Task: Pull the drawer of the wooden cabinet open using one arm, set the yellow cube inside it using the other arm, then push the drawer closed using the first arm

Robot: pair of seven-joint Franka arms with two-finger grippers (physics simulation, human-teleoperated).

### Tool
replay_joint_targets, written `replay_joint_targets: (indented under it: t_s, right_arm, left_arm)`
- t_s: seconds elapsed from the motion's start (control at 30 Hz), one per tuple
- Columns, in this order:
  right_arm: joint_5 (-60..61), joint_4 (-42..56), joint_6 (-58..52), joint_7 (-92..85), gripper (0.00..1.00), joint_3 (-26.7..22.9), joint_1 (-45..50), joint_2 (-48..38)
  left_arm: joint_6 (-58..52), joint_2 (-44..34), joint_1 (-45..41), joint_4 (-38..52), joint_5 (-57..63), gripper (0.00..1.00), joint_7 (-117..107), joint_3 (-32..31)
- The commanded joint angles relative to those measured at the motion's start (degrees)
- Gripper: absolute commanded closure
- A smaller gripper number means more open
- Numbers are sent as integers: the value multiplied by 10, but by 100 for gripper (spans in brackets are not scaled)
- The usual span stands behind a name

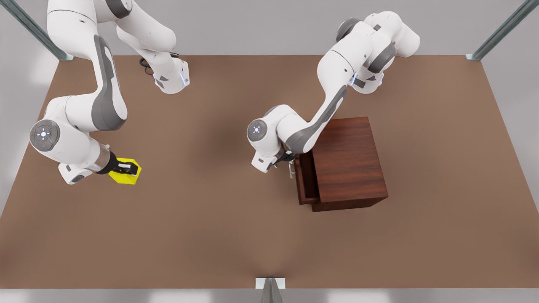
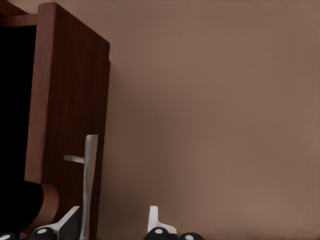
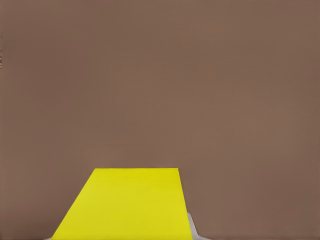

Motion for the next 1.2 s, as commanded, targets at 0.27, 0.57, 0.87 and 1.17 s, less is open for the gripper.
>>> replay_joint_targets:
  t_s: [0.27, 0.57, 0.87, 1.17]
  right_arm:
    - [-8, 1, -5, -10, 46, 5, 1, -3]
    - [-7, 36, -1, 11, 46, 7, 30, 13]
    - [-38, 228, 11, 394, 46, -3, 346, 178]
    - [-45, 365, 69, 563, 46, -46, 522, 295]
  left_arm:
    - [19, 9, -8, 19, -1, 28, -4, -3]
    - [-142, -60, 24, 138, -161, 25, -30, -6]
    - [-261, -114, 295, 136, -177, 2, 283, 1]
    - [-193, -120, 328, 136, -272, 79, -245, 26]
